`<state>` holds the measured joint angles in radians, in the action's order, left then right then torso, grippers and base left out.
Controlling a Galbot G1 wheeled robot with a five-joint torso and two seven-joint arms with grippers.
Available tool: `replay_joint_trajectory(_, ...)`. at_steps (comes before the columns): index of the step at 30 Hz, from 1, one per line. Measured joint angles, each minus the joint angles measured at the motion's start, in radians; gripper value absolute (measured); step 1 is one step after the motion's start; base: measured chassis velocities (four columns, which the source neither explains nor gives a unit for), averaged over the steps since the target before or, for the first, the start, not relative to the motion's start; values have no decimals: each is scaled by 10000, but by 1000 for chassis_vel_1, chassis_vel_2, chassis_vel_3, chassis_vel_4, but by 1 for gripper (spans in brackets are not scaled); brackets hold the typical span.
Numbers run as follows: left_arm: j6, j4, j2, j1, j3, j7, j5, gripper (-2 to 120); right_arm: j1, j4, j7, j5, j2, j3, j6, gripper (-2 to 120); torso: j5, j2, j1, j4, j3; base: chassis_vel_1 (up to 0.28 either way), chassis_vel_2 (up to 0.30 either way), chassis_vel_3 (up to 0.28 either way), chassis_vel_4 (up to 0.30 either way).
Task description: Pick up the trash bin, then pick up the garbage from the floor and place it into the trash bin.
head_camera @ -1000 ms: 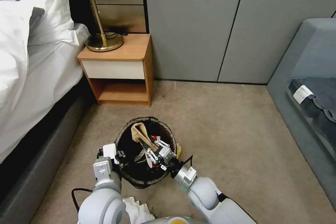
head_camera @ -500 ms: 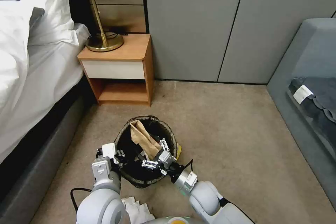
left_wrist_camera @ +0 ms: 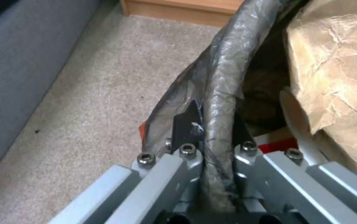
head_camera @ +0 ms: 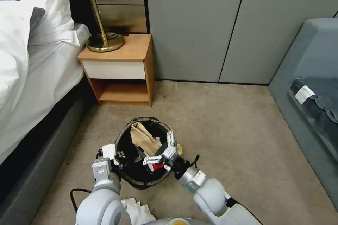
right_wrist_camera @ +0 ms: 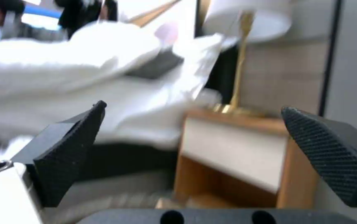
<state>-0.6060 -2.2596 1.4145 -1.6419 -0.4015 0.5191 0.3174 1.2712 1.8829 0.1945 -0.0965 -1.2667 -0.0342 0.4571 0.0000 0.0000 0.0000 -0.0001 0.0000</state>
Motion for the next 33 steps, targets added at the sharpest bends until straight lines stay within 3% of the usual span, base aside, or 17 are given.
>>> replay_joint_trajectory(5, -11, 43, -22, 10, -58, 5, 32, 0, 545, 1611, -584, 43, -37, 739, -21, 100, 0, 0, 0, 0, 0, 0, 0, 0, 0)
replay_joint_trajectory(13, -16, -2, -25, -14, -145, 18, 70, 0, 1333, 2675, -1043, 206, -96, 1933, 272, 100, 0, 0, 0, 1, 0, 0, 0, 0, 0)
replay_joint_trajectory(15, -16, -2, -25, -14, -151, 20, 70, 0, 1404, 2697, -1111, 249, -108, 2038, 307, 100, 0, 0, 0, 0, 0, 0, 0, 0, 0)
replay_joint_trajectory(22, -12, -73, -16, -25, -221, 61, 142, 0, 2370, 2140, -3029, 817, -512, 2773, 304, 100, 1, 0, 0, 0, 0, 0, 0, 0, 0)
replay_joint_trajectory(33, -11, -190, -50, -24, -249, 117, 346, 0, 2461, 1777, -3285, 873, -730, 2868, 491, 100, 0, 0, 0, 1, 0, 0, 0, 0, 0)
